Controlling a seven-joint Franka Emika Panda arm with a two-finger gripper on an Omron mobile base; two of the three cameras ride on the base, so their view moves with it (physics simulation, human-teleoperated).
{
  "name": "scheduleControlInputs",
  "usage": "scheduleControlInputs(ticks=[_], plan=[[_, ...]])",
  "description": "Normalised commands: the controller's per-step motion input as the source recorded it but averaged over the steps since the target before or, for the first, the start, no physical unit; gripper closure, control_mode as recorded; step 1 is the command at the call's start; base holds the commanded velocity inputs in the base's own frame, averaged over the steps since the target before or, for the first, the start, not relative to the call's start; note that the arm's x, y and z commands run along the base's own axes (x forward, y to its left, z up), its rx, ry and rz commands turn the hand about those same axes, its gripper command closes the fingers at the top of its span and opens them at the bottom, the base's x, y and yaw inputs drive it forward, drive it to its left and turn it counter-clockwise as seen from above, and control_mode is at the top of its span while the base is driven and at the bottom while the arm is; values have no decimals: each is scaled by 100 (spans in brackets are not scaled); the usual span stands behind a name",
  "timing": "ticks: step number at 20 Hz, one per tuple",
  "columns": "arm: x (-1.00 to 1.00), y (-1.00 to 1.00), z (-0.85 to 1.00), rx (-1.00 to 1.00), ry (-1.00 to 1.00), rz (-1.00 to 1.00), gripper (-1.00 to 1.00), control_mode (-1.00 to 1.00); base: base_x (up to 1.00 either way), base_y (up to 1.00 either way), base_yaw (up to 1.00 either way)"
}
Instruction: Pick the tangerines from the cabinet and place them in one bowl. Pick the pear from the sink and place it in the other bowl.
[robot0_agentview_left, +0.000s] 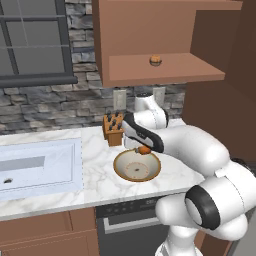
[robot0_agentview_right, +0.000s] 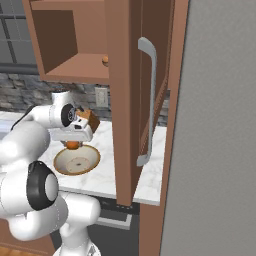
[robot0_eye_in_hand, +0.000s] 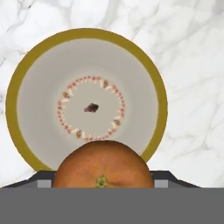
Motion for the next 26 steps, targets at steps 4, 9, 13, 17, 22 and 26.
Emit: scheduleControlInputs(ticks=[4,9,13,17,22,26], plan=[[12,6,-44,1,0,0,100,-100,0,0,0],[12,1,-42,1,0,0,100,-100,0,0,0],[8,2,-38,0,0,0,100,-100,0,0,0],[16,2,-35,0,0,0,100,-100,0,0,0],[10,5,-27,0,0,0,100,-100,0,0,0],[4,1,-19,0,0,0,100,-100,0,0,0]])
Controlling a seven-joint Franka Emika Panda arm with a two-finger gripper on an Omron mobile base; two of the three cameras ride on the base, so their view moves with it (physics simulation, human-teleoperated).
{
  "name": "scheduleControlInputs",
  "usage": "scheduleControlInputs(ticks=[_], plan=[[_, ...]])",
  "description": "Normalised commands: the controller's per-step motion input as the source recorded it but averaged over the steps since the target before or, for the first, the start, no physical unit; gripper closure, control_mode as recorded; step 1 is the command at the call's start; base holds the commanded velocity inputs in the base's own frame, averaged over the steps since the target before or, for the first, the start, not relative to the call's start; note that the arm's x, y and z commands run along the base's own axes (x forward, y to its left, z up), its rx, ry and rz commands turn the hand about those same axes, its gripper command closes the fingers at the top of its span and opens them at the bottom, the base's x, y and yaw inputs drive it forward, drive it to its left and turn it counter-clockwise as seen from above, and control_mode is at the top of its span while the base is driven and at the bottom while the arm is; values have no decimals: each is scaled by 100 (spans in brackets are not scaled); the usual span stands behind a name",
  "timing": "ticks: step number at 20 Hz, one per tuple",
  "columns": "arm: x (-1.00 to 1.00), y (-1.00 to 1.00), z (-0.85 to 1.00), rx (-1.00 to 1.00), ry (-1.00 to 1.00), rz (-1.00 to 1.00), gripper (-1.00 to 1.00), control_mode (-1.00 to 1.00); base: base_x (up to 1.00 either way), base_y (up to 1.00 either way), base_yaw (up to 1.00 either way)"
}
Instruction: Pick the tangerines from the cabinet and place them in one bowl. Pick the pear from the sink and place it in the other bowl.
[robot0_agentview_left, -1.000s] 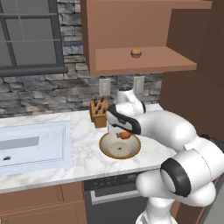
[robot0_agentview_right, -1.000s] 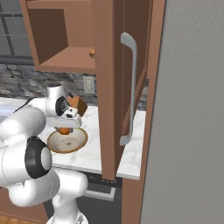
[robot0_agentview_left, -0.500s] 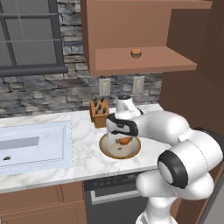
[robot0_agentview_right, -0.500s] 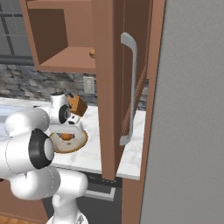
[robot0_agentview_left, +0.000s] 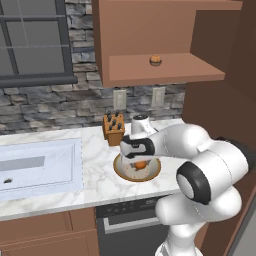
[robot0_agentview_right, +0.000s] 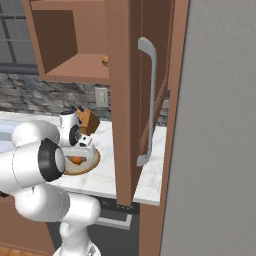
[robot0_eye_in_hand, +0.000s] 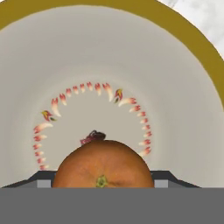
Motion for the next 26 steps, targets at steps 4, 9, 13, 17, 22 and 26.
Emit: scheduleControlInputs(ticks=[4,9,13,17,22,26], plan=[[5,3,-22,0,0,0,100,-100,0,0,0],[0,0,-5,0,0,0,100,-100,0,0,0],[0,0,-1,0,0,0,100,-100,0,0,0],[0,0,0,0,0,0,-100,-100,0,0,0],[0,0,0,0,0,0,-100,-100,0,0,0],[0,0,0,0,0,0,-100,-100,0,0,0]])
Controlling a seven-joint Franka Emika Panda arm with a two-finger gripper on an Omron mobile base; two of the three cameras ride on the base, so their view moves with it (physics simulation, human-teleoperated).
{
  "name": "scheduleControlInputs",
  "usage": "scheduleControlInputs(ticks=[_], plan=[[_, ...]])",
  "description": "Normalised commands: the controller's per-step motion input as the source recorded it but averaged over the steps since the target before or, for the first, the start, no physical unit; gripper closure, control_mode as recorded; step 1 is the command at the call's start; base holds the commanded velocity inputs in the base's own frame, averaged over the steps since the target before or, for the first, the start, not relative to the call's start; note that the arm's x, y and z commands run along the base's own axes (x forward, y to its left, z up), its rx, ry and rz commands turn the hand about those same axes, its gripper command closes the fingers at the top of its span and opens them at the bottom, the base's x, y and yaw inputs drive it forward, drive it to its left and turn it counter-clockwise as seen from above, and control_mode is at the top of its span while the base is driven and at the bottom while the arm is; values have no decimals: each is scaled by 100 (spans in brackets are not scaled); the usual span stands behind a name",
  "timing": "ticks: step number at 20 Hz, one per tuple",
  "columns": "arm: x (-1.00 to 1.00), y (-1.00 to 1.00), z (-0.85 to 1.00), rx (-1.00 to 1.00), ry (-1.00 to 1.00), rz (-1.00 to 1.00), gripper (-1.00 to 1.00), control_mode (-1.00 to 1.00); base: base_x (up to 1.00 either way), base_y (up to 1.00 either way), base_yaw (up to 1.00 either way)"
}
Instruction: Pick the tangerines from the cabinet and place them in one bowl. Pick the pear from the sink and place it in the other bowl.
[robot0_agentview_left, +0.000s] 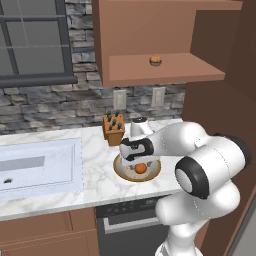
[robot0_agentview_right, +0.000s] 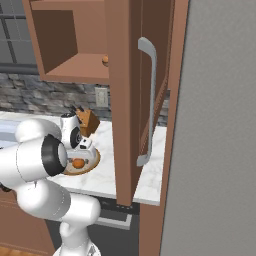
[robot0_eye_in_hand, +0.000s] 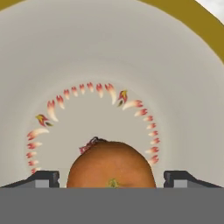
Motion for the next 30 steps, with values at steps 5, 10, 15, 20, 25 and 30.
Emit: scheduleControlInputs(ticks=[5,10,15,20,25,30], plan=[[0,-2,1,0,-1,0,-100,-100,0,0,0],[0,0,25,0,-14,0,-100,-100,0,0,0],[0,0,54,0,-20,0,-100,-100,0,0,0],[-8,0,56,0,-23,0,-100,-100,0,0,0],[-7,-1,60,0,-24,0,-100,-100,0,0,0],[-8,-14,61,1,-17,0,-100,-100,0,0,0]])
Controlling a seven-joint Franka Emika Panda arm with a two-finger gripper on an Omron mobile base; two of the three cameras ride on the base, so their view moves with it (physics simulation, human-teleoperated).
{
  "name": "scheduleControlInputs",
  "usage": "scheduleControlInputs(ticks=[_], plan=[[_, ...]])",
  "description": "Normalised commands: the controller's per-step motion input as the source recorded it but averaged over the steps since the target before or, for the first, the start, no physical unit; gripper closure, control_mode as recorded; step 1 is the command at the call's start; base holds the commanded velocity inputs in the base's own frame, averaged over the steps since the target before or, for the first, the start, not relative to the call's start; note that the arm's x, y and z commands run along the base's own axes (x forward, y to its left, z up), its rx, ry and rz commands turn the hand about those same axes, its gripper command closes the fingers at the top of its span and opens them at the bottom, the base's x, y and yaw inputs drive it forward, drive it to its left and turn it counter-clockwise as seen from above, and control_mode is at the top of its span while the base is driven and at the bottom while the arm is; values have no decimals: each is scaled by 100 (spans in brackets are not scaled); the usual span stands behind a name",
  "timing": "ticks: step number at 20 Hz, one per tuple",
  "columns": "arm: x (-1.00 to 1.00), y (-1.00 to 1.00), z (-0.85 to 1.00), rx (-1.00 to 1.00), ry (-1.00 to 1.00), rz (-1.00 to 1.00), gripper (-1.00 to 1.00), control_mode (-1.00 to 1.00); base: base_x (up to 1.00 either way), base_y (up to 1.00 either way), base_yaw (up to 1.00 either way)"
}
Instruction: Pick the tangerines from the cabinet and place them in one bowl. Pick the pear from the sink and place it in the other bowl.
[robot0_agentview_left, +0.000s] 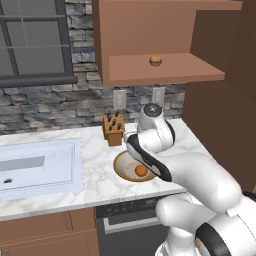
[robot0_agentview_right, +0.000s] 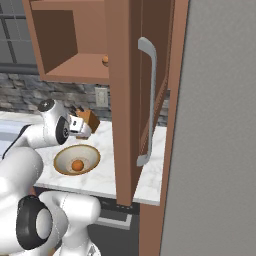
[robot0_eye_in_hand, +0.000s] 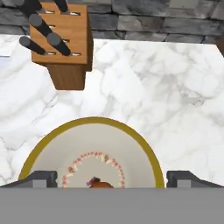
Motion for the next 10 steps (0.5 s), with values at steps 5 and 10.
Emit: scheduleControlInputs(ticks=[5,10], plan=[[-5,-16,53,1,-9,0,-100,-100,0,0,0],[-3,-15,50,2,-6,0,-100,-100,0,0,0]])
